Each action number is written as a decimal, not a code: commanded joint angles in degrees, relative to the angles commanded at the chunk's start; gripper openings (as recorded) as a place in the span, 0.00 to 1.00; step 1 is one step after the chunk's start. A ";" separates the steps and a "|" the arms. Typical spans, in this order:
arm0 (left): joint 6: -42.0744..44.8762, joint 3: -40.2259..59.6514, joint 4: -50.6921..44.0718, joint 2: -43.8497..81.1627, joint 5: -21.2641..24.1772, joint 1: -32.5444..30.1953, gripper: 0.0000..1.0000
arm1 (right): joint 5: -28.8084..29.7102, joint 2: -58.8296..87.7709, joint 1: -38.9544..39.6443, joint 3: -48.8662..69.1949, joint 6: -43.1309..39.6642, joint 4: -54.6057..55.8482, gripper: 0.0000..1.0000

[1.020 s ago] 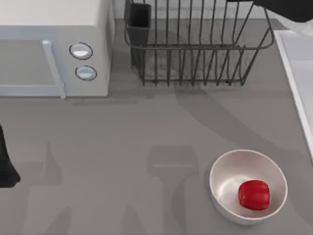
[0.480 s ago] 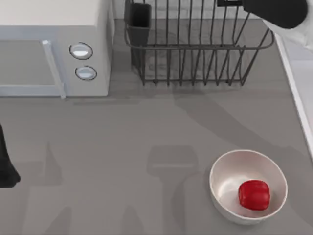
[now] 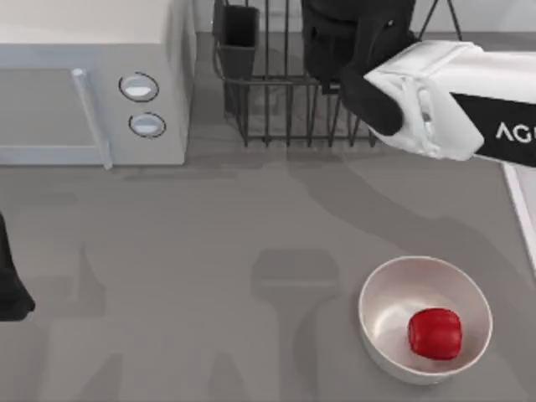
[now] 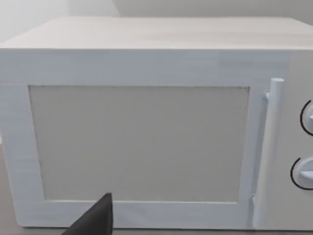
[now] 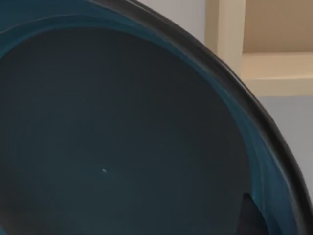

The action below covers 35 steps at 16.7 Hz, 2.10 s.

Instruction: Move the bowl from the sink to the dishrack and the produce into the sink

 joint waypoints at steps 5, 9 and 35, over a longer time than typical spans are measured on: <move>0.00 0.00 0.00 0.00 0.00 0.00 1.00 | -2.84 5.61 -3.03 -6.00 -0.26 10.41 0.00; 0.00 0.00 0.00 0.00 0.00 0.00 1.00 | -2.92 5.75 -3.12 -6.16 -0.28 10.65 0.00; 0.00 0.00 0.00 0.00 0.00 0.00 1.00 | -6.34 3.87 -3.11 -9.20 -0.09 8.03 1.00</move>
